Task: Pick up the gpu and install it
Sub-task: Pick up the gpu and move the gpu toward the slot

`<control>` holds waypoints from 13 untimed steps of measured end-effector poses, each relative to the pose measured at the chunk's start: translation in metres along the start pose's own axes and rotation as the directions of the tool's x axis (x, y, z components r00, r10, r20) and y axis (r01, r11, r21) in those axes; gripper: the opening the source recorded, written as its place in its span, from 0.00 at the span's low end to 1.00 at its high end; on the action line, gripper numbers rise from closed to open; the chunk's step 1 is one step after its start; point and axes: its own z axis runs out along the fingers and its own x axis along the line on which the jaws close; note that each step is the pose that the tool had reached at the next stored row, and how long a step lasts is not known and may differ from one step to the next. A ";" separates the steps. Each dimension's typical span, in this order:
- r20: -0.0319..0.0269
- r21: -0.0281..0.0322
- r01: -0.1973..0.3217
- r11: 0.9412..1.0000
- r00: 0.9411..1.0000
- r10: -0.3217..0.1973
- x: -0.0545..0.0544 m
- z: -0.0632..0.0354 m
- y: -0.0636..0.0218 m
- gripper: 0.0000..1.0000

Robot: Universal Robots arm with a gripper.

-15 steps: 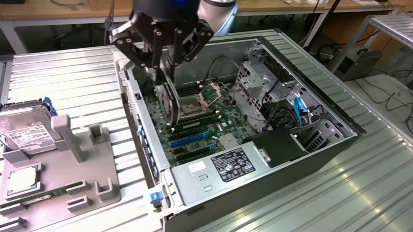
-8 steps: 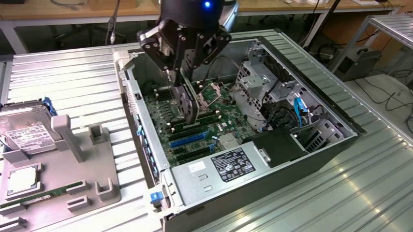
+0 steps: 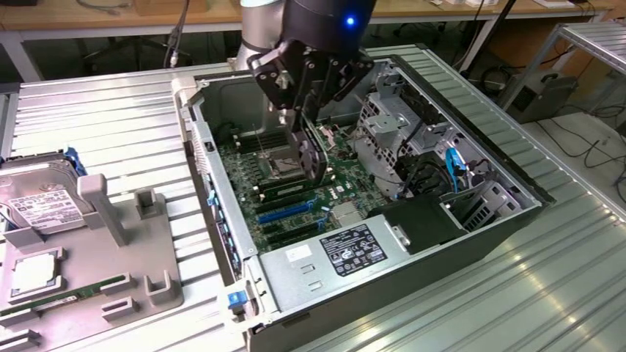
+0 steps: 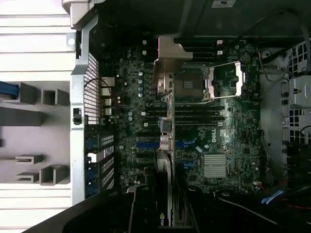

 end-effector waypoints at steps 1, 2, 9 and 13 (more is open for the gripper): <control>0.000 0.000 0.000 1.000 1.000 0.000 -0.005 0.0020 0.0016 0.26; 0.000 0.001 0.000 1.000 1.000 0.000 -0.009 0.0038 0.0030 0.26; 0.000 0.002 0.000 1.000 1.000 0.000 -0.044 0.0191 0.0054 0.26; 0.000 0.002 0.000 1.000 1.000 0.000 -0.046 0.0212 0.0052 0.26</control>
